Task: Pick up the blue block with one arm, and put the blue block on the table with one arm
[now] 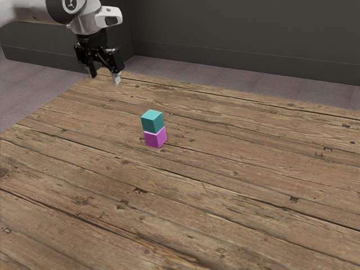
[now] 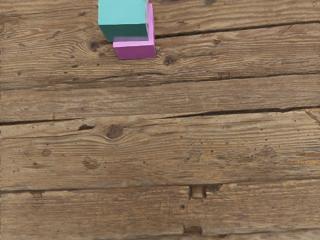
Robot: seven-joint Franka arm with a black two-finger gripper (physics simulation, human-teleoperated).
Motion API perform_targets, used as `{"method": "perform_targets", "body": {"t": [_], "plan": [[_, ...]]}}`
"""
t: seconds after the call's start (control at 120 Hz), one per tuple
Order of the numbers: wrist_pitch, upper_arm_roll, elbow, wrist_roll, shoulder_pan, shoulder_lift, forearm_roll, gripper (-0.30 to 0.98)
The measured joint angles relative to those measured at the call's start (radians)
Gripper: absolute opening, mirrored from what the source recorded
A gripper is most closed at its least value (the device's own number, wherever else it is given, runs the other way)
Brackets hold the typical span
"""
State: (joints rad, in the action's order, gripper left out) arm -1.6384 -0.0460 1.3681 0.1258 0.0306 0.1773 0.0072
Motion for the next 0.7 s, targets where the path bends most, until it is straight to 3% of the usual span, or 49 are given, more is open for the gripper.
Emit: {"method": "perform_targets", "body": {"t": [0.233,0.4,0.7], "plan": [[-0.026,-0.002,0.006,0.015,0.002,-0.003,0.003,0.69],[-0.058,-0.005,0.063,0.024,0.089,0.011,-0.001,0.69],[-0.077,-0.01,-0.169,0.053,0.13,0.261,-0.002,0.69]]}}
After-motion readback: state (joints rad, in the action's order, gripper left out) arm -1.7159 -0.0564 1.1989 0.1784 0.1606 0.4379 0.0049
